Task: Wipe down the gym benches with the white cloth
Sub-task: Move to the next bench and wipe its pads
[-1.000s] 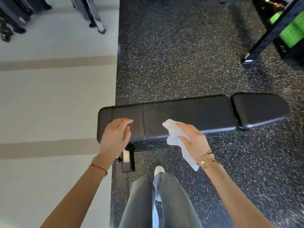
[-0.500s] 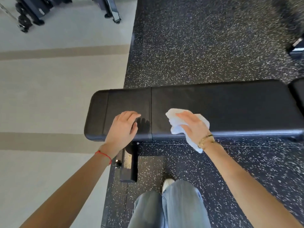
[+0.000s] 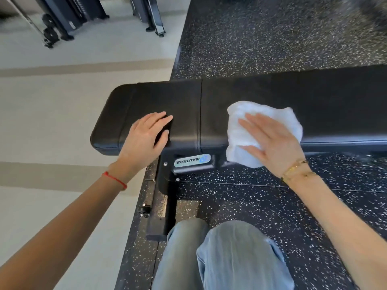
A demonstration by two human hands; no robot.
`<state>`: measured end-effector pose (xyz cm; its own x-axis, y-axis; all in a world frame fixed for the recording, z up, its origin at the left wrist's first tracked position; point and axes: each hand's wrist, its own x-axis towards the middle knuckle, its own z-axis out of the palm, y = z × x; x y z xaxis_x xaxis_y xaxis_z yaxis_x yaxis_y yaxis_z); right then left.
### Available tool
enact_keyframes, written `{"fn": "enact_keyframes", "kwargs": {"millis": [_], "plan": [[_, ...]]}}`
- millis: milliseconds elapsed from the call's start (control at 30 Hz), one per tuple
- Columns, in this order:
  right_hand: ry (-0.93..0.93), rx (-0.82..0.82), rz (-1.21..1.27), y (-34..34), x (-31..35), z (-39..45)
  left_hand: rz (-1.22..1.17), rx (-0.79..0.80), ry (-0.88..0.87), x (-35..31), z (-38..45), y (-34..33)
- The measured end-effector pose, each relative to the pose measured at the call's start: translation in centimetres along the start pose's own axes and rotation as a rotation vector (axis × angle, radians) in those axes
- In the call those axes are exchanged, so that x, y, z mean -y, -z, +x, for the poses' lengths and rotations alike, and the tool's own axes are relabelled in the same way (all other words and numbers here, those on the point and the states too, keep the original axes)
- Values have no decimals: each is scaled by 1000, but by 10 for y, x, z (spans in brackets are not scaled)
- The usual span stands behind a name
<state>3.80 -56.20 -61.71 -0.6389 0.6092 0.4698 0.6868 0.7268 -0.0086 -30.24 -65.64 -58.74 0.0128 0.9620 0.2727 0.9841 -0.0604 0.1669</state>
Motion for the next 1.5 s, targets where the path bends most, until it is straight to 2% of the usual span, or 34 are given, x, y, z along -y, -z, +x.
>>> {"fn": "enact_keyframes", "kwargs": {"millis": [133,367,467,600,733,867,1067,1167,1300,1367,1500], "plan": [[-2,-42,46,3,4,0,-8,-5,10,3,-7,-3],[17,0,-47,5,6,-5,-12,-7,-14,5,-10,-1],[83,59,-85,-9,41,20,-1,-50,-18,18,-9,1],[126,132,-175,-34,98,62,-18,-126,108,36,-11,3],[139,72,-162,-35,83,55,6,-164,159,50,-10,2],[56,-36,-196,-35,77,49,-12,-196,201,56,-5,-2],[160,7,-173,-54,137,91,4,-225,201,57,-4,-7],[193,2,-194,-48,121,78,19,-244,189,59,-4,-8],[49,-84,-247,-38,95,49,31,-244,194,58,-3,-10],[27,-75,-240,-44,110,60,34,-237,187,57,-2,-10],[133,14,-255,-60,158,97,33,-227,176,58,-3,-9]]}}
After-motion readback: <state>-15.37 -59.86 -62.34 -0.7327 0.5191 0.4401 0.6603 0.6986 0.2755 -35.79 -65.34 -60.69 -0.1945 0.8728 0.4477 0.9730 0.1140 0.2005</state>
